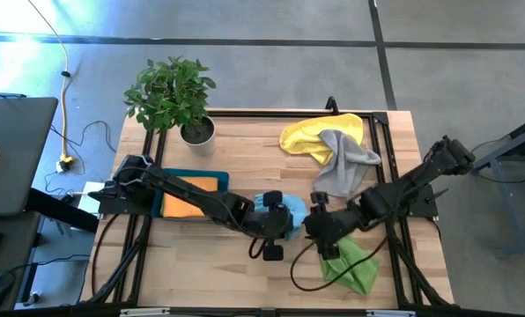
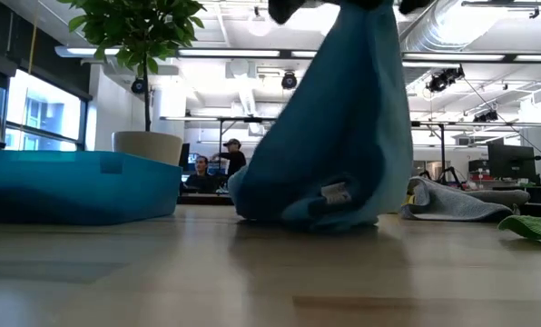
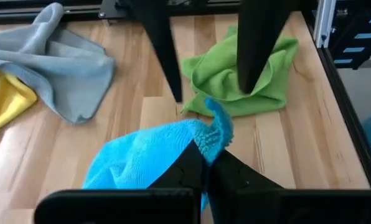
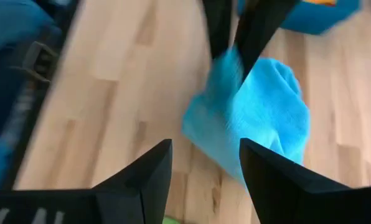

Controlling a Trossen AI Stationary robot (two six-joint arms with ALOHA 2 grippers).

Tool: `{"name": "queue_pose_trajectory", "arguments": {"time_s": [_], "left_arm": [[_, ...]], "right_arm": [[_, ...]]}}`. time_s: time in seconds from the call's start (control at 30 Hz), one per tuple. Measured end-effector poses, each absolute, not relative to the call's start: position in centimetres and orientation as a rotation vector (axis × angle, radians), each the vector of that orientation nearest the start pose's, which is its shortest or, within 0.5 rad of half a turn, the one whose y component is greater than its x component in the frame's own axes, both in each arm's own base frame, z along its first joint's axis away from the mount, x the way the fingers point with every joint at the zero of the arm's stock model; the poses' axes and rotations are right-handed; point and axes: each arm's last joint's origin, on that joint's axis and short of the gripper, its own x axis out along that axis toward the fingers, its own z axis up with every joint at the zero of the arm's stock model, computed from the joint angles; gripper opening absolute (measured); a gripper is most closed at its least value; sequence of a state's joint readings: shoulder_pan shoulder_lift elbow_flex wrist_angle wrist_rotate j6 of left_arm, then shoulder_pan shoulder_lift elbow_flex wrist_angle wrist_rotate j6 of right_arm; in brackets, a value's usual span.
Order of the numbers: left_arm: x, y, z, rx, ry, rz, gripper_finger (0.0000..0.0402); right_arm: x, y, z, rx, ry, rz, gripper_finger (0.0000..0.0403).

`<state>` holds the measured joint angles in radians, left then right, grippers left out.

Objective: Fold microfiber towels
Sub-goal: Fold the blue microfiber towel on the table

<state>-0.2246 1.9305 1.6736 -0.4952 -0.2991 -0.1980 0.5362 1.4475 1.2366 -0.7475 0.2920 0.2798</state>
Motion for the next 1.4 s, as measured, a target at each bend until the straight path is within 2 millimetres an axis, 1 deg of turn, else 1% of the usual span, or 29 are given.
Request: {"name": "queue_pose_trajectory", "arguments": {"time_s": [0.1, 0.2, 0.3, 0.4, 0.53, 0.7, 0.87, 0.93, 1.03, 1.17, 1.23, 1.3, 1.4], "left_arm": [[42.5, -7.9, 29.8, 0.004, 0.746, 0.146, 0.0], [42.3, -6.8, 31.1, -0.007, 0.799, 0.138, 0.0], [42.1, -5.6, 32.8, -0.032, 0.811, 0.129, 0.0], [41.8, -4.4, 34.5, -0.046, 0.829, 0.124, 0.0], [41.4, -2.7, 36.5, -0.085, 0.824, 0.121, 0.0], [41.1, -0.7, 38.5, -0.131, 0.784, 0.122, 0.0], [40.9, 0.8, 39.9, -0.168, 0.736, 0.139, 0.0], [40.8, 1.3, 40.2, -0.187, 0.724, 0.154, 0.0], [40.8, 1.6, 40.3, -0.192, 0.72, 0.162, 0.0], [40.8, 1.6, 40.4, -0.193, 0.72, 0.158, 0.0], [40.8, 1.5, 40.4, -0.2, 0.721, 0.141, 0.0], [40.8, 1.5, 40.4, -0.204, 0.717, 0.133, 0.0], [40.9, 1.5, 40.4, -0.224, 0.711, 0.14, 0.0]], "right_arm": [[24.9, 15.1, 28.2, -0.107, 0.863, -0.055, 0.017], [23.9, 15.6, 27.3, -0.113, 0.816, -0.204, 0.0163], [23.2, 16.2, 26.3, -0.094, 0.738, -0.288, 0.0161], [22.9, 16.7, 25.3, -0.058, 0.652, -0.334, 0.0161], [23.1, 17.4, 23.8, -0.024, 0.554, -0.287, 0.0161], [23.2, 17.6, 21.6, 0.041, 0.445, -0.206, 0.0161], [22.5, 17.2, 19.5, 0.085, 0.438, -0.14, 0.0161], [22.1, 16.9, 18.6, 0.008, 0.468, -0.114, 0.0161], [21.5, 16.2, 17.3, -0.171, 0.507, -0.099, 0.0161], [21.0, 15.6, 16.4, -0.404, 0.526, -0.102, 0.0161], [21.1, 15.3, 16.2, -0.491, 0.538, -0.089, 0.0161], [21.4, 14.9, 16.2, -0.52, 0.537, -0.095, 0.0161], [22.0, 14.1, 16.3, -0.493, 0.532, -0.131, 0.0161]]}}
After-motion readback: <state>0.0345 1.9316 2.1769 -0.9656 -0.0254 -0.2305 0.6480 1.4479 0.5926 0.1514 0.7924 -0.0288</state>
